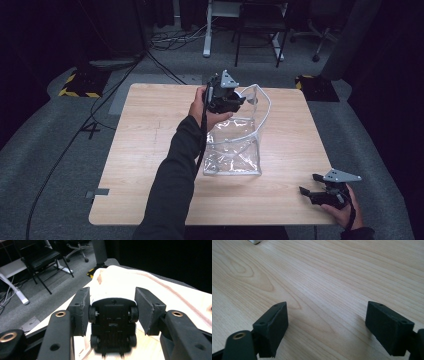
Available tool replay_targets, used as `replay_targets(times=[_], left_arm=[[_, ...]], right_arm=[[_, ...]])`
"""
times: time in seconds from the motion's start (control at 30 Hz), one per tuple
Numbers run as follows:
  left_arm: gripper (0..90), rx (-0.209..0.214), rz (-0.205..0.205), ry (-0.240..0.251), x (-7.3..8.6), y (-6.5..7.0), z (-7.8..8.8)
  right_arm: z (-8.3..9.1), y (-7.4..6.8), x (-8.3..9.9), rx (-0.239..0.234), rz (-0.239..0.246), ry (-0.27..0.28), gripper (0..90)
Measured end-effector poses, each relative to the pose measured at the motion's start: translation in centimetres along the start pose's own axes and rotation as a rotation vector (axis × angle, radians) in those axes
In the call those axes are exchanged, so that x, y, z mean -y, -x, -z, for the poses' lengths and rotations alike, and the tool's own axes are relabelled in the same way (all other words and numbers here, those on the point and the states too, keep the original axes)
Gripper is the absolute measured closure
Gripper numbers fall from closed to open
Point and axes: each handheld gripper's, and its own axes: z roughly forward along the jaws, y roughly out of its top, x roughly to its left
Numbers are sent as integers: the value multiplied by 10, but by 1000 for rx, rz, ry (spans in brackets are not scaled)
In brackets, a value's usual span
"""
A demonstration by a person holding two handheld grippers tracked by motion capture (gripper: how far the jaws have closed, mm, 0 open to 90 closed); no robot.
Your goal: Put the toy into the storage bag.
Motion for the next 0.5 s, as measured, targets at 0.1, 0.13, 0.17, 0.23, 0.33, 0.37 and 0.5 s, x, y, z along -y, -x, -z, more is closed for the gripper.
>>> replay_targets(times=[0.1,0.13,0.17,0.23,0.33,0.37,0.5], left_arm=[[486,10,-14,-16,0,4,-6],[486,15,-15,-21,0,6,-8],[486,16,-25,-31,0,8,-10],[486,23,-28,-39,0,10,-12],[486,28,-47,-71,1,12,-16],[486,31,-48,-82,1,12,-17],[486,38,-59,-108,2,13,-21]], right_arm=[[0,0,0,0,3,1,186],[0,0,0,0,5,1,186],[0,0,0,0,4,1,186],[0,0,0,0,4,1,186],[0,0,0,0,4,1,186],[0,0,0,0,4,1,186],[0,0,0,0,4,1,186]])
